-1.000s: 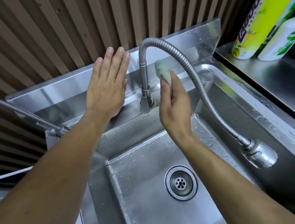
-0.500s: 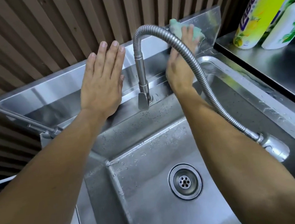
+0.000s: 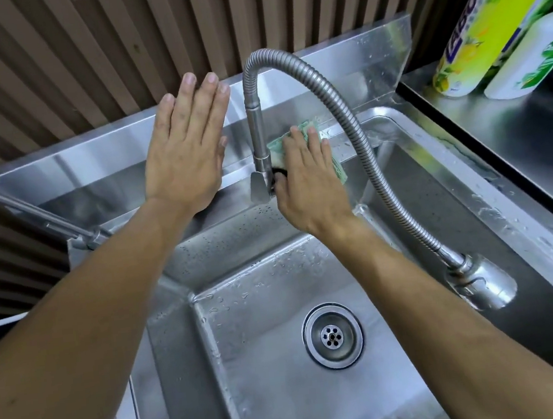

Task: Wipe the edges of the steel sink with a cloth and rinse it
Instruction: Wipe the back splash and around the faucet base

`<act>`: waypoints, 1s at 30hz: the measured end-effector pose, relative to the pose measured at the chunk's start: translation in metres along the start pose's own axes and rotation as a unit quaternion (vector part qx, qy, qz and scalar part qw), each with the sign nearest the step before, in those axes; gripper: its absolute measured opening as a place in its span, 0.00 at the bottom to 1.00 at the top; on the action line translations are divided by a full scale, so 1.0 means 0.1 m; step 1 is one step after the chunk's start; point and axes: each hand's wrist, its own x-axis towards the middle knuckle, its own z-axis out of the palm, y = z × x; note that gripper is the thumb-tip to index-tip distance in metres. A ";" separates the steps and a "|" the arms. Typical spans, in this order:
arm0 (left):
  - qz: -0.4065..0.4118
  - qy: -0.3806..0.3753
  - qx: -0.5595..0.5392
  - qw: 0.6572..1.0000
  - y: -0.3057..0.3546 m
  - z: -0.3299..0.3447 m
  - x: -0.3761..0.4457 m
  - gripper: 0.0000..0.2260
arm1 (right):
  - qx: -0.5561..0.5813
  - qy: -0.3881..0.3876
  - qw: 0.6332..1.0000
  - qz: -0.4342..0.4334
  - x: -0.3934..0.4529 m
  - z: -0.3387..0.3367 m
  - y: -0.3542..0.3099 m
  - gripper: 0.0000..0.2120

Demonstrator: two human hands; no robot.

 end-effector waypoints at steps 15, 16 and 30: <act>-0.001 0.018 0.019 1.000 0.01 0.04 -0.02 0.27 | 0.083 -0.115 0.987 -0.082 0.24 -1.59 0.61 0.12; -0.006 0.024 0.022 0.999 0.01 0.05 -0.02 0.27 | 0.061 -0.150 0.977 -0.135 0.35 -1.30 0.62 0.12; -0.098 0.017 -0.018 0.995 0.26 0.17 -0.21 0.35 | 0.036 -0.117 0.961 -0.247 0.28 0.21 0.72 0.28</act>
